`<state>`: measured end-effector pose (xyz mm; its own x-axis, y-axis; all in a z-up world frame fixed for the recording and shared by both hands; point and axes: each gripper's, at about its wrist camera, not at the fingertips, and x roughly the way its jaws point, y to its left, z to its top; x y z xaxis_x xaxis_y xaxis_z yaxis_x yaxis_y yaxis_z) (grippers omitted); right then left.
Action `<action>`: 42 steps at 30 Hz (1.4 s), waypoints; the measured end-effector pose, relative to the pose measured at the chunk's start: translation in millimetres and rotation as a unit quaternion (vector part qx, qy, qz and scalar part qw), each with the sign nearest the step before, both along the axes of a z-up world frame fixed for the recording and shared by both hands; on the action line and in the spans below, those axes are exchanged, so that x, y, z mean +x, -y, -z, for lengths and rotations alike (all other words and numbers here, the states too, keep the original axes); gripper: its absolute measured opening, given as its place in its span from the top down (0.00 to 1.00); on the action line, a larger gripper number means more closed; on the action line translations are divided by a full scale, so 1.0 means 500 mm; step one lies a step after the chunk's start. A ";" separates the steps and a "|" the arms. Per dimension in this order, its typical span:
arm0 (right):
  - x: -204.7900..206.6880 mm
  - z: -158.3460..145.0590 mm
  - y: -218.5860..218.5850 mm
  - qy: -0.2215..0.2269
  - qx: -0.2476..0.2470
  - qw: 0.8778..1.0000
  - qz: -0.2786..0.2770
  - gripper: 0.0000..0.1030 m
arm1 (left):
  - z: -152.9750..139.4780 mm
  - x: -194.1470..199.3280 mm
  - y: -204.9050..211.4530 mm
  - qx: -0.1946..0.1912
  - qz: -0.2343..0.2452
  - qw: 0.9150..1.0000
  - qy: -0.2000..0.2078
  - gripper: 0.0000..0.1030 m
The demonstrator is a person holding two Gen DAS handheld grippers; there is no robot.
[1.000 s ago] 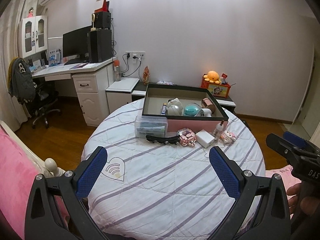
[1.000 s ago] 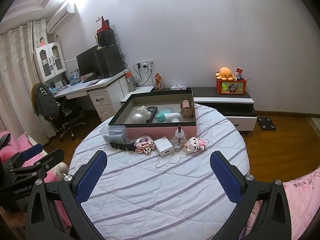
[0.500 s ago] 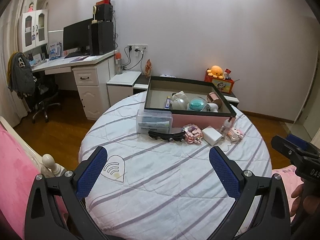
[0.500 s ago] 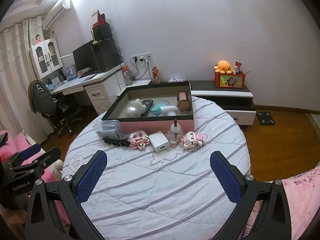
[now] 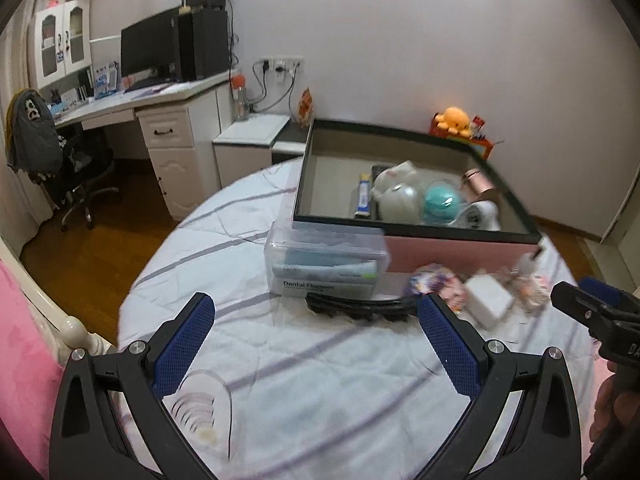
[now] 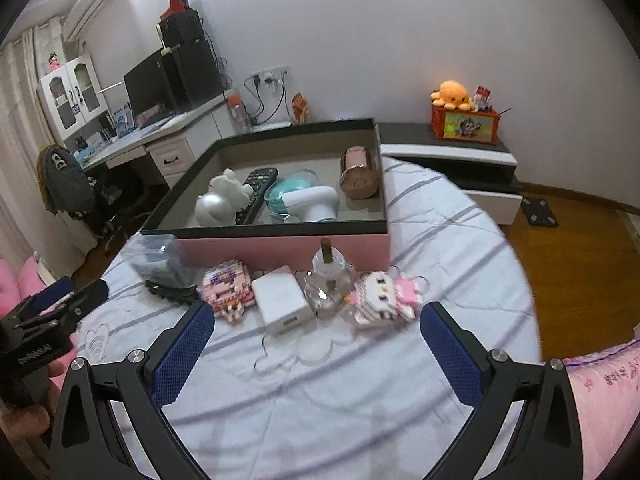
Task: Organize rigid objects
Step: 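Move both tools back toward the floss case and glass bottle, then grasp the clear floss case with the left gripper while the right grasps the glass bottle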
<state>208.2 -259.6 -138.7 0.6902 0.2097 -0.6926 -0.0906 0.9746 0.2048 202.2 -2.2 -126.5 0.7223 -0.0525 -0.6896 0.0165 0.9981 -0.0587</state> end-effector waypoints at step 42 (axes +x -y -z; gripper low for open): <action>0.017 -0.038 -0.018 0.035 0.037 0.999 -0.014 0.67 | -0.041 0.018 -0.013 -0.007 0.011 0.999 0.040 0.10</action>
